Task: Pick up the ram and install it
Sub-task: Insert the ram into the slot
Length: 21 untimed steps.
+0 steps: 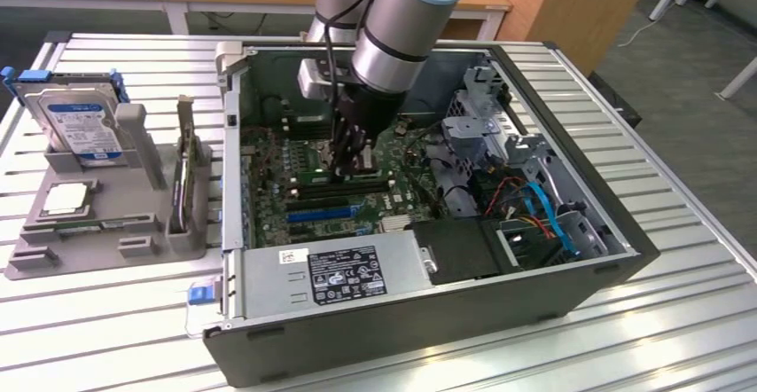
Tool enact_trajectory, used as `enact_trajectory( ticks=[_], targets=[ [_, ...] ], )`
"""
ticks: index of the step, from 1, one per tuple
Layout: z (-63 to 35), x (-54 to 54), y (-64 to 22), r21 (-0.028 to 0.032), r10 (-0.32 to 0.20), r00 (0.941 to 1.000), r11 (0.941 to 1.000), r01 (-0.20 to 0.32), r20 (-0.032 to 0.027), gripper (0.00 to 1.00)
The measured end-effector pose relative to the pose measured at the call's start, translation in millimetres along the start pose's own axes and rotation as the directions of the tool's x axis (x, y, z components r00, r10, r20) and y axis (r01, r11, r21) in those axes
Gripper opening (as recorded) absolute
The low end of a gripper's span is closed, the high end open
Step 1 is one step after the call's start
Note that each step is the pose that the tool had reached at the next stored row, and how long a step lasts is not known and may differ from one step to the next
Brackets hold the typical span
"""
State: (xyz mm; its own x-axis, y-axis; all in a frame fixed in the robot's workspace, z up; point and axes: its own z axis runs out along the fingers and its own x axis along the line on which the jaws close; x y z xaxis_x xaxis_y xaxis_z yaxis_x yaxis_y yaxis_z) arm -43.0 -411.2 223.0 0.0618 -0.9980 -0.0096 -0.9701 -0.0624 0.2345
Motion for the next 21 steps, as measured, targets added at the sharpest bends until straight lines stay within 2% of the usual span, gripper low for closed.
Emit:
enact_trajectory(
  ticks=[3,21],
  targets=[
    [3.4,0.0,-0.8,0.0,0.001,1.0,1.0,-0.001,0.0001,0.14],
    [5.7,0.2,-4.1,-0.0001,0.0,1.0,1.0,0.0,0.0003,0.14]
  ],
)
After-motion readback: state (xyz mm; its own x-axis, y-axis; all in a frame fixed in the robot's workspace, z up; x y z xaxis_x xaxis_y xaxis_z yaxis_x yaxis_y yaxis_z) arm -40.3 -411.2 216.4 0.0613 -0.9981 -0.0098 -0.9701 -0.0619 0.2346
